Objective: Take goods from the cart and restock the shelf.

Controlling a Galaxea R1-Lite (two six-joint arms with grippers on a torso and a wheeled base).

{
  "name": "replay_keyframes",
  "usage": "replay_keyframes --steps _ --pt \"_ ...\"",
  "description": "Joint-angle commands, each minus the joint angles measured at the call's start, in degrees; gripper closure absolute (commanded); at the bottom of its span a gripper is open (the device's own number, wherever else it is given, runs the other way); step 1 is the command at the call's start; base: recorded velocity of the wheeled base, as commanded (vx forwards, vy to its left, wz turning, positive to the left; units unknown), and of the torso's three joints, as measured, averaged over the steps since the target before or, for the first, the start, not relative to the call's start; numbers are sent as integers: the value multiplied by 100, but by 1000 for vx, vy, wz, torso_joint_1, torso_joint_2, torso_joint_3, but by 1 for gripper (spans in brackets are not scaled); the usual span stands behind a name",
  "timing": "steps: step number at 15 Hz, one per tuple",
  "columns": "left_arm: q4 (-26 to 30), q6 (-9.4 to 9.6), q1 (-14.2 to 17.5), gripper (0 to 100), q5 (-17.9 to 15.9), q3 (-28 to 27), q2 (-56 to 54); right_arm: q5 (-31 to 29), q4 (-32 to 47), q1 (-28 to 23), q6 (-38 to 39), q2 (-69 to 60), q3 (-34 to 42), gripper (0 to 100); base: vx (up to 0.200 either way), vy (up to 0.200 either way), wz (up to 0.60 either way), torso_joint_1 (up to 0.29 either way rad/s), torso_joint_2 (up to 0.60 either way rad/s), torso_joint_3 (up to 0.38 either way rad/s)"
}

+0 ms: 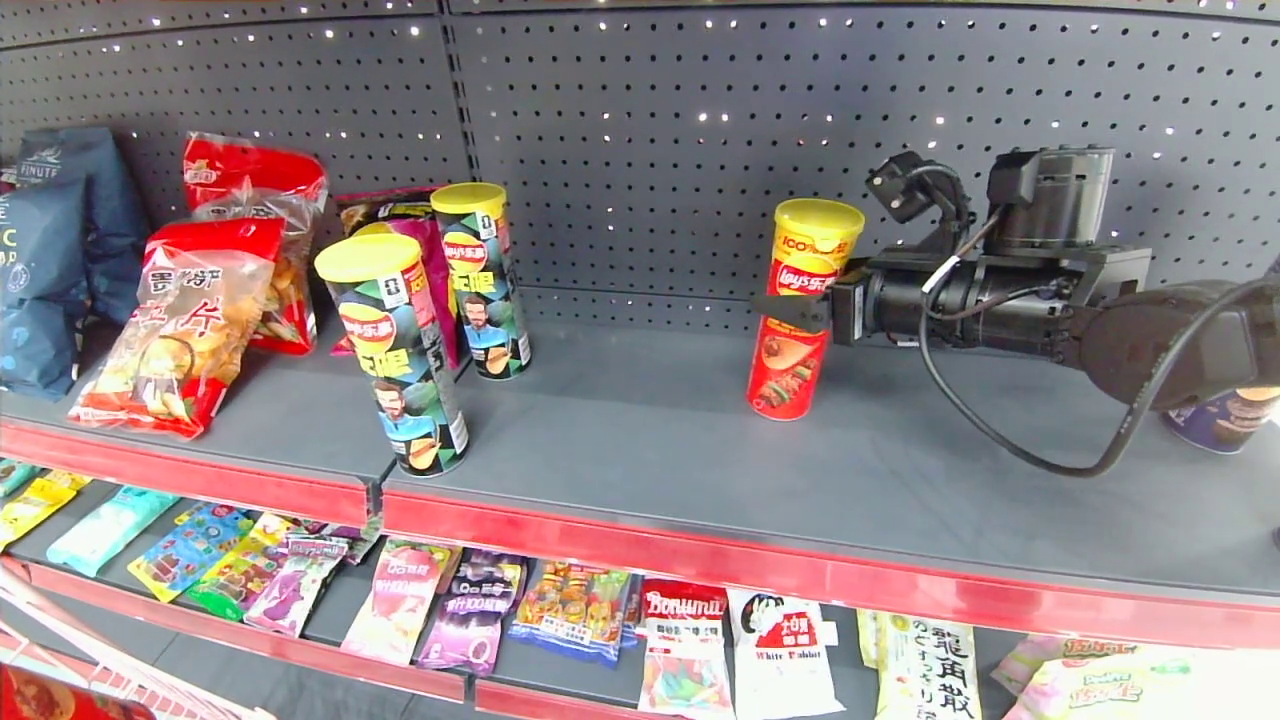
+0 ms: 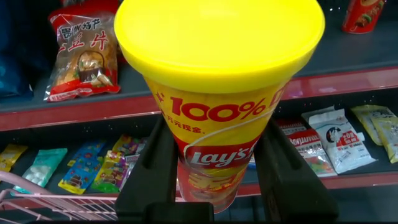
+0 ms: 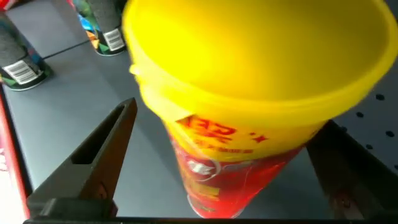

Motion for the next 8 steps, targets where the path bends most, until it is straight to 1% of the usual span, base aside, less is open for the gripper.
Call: replay_keyframes --steps 1,5,8 --pt "-1 -1 -1 100 1 -1 8 -19 -20 16 -2 71 0 100 0 0 0 0 0 0" --pt "-1 -1 -1 100 1 17 17 -19 -47 7 16 142 -123 100 0 0 0 0 0 0" --pt "-1 -10 -1 100 1 26 8 -212 6 16 25 -272 149 100 0 0 0 0 0 0"
